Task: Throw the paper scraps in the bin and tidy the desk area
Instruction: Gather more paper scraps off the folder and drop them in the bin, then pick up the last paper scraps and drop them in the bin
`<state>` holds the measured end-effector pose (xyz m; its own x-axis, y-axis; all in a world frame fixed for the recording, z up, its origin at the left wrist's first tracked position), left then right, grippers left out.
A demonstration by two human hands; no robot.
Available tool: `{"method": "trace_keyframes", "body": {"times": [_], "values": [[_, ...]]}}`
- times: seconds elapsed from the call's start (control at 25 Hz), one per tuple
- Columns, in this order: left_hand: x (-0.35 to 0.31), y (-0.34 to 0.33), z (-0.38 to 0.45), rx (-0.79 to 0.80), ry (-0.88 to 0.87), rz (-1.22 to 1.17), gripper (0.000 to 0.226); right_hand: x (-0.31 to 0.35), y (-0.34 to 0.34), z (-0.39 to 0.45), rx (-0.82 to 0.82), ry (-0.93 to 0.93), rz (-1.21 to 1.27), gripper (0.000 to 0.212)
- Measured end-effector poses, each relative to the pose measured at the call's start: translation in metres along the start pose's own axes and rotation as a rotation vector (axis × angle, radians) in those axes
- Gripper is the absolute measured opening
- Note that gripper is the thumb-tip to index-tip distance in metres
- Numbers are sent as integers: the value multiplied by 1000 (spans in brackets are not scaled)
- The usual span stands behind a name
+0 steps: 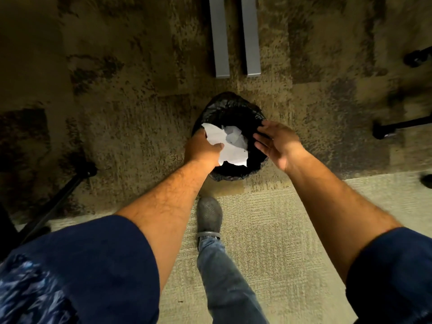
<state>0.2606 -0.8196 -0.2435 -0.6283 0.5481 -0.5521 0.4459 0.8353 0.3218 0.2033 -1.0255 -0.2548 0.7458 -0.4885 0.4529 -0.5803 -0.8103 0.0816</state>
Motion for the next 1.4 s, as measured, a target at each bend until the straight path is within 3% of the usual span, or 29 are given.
{"method": "trace_keyframes", "body": {"times": [0.08, 0.24, 0.56, 0.8, 1.0, 1.12, 1.4], "values": [[-7, -10, 0, 52, -4, -55, 52, 2, 11, -5, -43, 54, -9, 16], [-9, -14, 7, 180, -26, -7, 61, 12, 17, -17, -86, 124, -48, 15], [15, 28, 0, 172, -55, -4, 32, 38, -41, -52, -29, 228, -141, 14], [28, 128, -36, -22, -162, -29, 41, 27, -150, -100, 96, 298, -307, 16], [68, 259, -94, -280, -265, -118, 36, -9, -272, -168, 288, 499, -535, 18], [117, 337, -136, -431, -295, -200, 33, -45, -348, -217, 407, 600, -670, 23], [238, 474, -221, -663, -255, -135, 36, -140, -489, -322, 687, 799, -856, 20]]}}
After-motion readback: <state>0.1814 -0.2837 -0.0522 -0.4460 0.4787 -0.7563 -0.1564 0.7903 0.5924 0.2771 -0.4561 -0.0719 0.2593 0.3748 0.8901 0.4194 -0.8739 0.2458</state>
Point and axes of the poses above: each hand's wrist, its own z-axis towards the middle knuckle, its own y-axis out of the back of the hand, x = y × z, the point moved 2 cm from there along z, towards the middle knuckle, and after that the axes turned 6 degrees about -z, right-handed, at the moved point
